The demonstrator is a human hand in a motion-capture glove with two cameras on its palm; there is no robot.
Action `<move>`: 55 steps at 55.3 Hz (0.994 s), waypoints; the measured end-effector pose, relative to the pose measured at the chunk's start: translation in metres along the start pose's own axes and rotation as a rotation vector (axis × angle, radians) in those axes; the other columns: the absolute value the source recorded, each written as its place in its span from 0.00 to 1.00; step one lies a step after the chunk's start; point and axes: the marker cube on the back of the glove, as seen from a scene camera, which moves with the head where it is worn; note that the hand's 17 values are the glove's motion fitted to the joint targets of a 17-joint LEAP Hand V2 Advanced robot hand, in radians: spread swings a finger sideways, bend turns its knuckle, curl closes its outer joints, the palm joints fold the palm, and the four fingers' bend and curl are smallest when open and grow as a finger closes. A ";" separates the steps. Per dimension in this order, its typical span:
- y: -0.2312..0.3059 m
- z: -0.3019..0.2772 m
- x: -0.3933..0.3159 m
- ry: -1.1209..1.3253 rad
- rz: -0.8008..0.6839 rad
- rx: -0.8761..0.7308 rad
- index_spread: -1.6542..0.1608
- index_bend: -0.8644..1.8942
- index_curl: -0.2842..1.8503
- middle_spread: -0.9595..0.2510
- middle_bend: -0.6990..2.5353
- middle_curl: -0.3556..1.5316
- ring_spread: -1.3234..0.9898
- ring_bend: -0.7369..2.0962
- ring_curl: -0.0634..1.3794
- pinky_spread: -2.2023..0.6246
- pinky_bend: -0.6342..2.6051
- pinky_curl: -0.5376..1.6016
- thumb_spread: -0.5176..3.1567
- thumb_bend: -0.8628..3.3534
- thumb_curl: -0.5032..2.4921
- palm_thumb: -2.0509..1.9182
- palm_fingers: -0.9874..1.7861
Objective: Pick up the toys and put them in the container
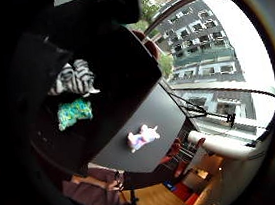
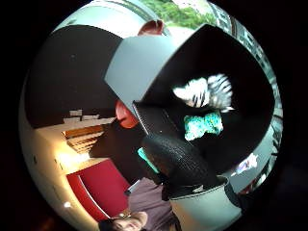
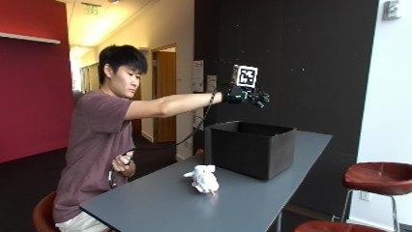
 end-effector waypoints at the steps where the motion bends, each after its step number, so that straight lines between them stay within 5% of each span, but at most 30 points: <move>1: 0.003 -0.003 0.003 -0.004 0.000 0.010 0.83 0.31 0.36 0.79 0.26 0.43 0.55 0.42 0.30 0.76 0.56 0.47 0.42 0.18 0.37 0.49 0.20; 11: 0.054 -0.046 0.041 0.037 -0.036 0.107 0.84 0.33 0.30 0.83 0.25 0.39 0.57 0.40 0.27 0.79 0.52 0.44 0.44 0.19 0.33 0.50 0.24; 18: 0.097 -0.063 0.081 0.051 0.072 0.116 0.83 0.33 0.27 0.83 0.26 0.37 0.58 0.39 0.27 0.79 0.50 0.43 0.44 0.19 0.31 0.50 0.25; 25: 0.149 -0.046 0.119 0.133 -0.059 0.051 0.83 0.34 0.25 0.83 0.26 0.36 0.58 0.39 0.27 0.79 0.48 0.42 0.45 0.19 0.30 0.50 0.26; 40: 0.203 0.084 0.214 0.148 0.049 -0.189 0.82 0.34 0.23 0.81 0.26 0.35 0.57 0.37 0.27 0.79 0.45 0.40 0.45 0.19 0.28 0.50 0.26; 55: 0.200 0.227 0.236 0.148 -0.052 -0.295 0.81 0.34 0.21 0.80 0.26 0.33 0.57 0.35 0.27 0.79 0.43 0.40 0.45 0.20 0.27 0.51 0.27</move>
